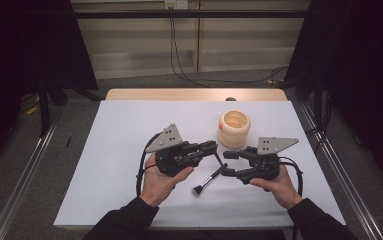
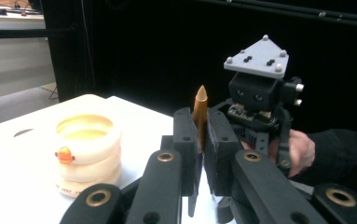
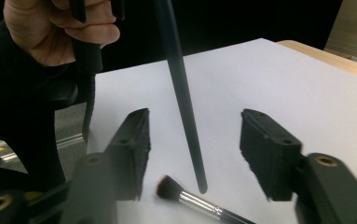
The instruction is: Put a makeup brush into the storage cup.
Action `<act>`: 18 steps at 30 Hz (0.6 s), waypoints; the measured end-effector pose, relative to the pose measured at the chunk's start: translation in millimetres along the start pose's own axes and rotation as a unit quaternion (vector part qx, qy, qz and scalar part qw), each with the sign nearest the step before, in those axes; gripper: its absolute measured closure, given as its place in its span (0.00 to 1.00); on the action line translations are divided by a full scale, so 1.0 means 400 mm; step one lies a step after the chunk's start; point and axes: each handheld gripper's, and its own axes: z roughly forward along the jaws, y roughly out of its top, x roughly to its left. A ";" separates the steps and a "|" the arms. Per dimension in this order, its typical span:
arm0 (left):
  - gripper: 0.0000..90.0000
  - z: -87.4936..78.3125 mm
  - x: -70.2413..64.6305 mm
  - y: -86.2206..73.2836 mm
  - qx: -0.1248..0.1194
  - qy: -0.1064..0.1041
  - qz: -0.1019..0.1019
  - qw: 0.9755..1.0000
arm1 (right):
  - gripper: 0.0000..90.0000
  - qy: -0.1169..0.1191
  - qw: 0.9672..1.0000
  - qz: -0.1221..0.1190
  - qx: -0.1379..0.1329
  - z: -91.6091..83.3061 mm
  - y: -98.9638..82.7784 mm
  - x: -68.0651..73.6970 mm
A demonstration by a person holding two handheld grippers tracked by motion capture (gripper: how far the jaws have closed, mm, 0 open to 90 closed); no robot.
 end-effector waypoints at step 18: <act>0.94 0.007 0.017 0.020 0.031 -0.009 -0.002 0.999 | 0.14 -0.011 0.999 0.001 -0.030 -0.017 0.018 0.008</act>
